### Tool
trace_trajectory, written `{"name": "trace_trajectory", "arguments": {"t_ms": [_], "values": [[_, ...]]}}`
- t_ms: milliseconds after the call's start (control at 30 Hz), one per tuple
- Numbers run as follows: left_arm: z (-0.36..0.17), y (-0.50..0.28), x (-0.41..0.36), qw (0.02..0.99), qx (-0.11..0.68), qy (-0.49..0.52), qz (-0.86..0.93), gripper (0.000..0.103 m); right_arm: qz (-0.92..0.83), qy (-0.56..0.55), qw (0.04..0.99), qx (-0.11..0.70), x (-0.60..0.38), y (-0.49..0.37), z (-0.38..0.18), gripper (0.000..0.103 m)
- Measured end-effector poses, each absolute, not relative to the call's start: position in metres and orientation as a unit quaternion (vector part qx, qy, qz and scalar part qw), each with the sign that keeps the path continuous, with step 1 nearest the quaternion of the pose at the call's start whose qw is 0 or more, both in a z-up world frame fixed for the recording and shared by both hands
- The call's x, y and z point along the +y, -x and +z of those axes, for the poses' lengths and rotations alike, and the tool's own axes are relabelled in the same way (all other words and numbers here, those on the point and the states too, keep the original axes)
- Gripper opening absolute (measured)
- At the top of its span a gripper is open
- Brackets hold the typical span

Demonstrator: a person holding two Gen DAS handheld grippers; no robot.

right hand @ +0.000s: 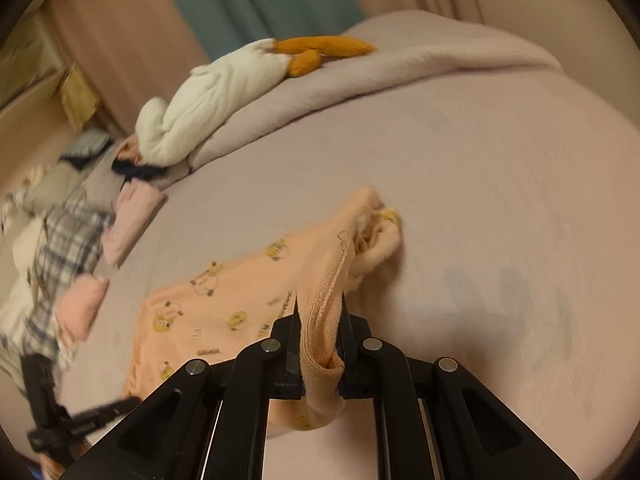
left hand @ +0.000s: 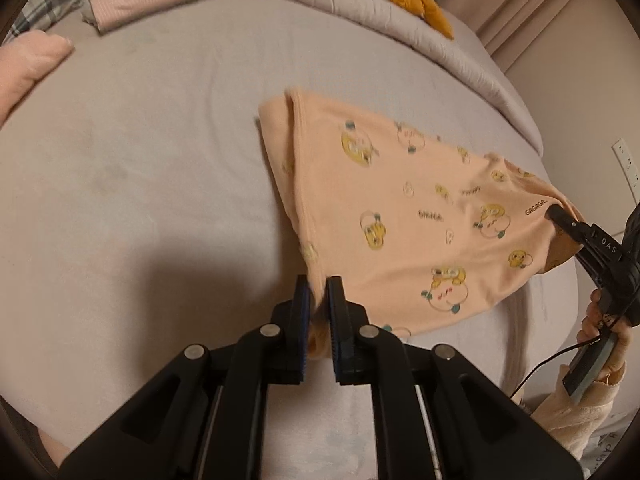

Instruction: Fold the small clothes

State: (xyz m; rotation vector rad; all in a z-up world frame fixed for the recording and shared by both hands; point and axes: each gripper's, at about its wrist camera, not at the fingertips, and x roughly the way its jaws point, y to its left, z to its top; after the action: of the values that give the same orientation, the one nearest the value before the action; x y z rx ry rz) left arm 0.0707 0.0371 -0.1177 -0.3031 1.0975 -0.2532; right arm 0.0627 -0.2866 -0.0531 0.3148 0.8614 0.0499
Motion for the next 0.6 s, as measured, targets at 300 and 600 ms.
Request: {"name": "trace_trajectory", "arguments": {"t_ms": [300,600], "values": [[-0.097,-0.061,0.068,0.853,0.486,0.165,-0.091,0.008,0.117,-0.043,0.905,0.406,-0.209,-0.083,-0.025,0.011],[-0.094,-0.051,0.096,0.858,0.477,0.183,-0.059,0.008,0.214,0.031,0.879,0.425,-0.121,-0.088,-0.042,0.011]]}}
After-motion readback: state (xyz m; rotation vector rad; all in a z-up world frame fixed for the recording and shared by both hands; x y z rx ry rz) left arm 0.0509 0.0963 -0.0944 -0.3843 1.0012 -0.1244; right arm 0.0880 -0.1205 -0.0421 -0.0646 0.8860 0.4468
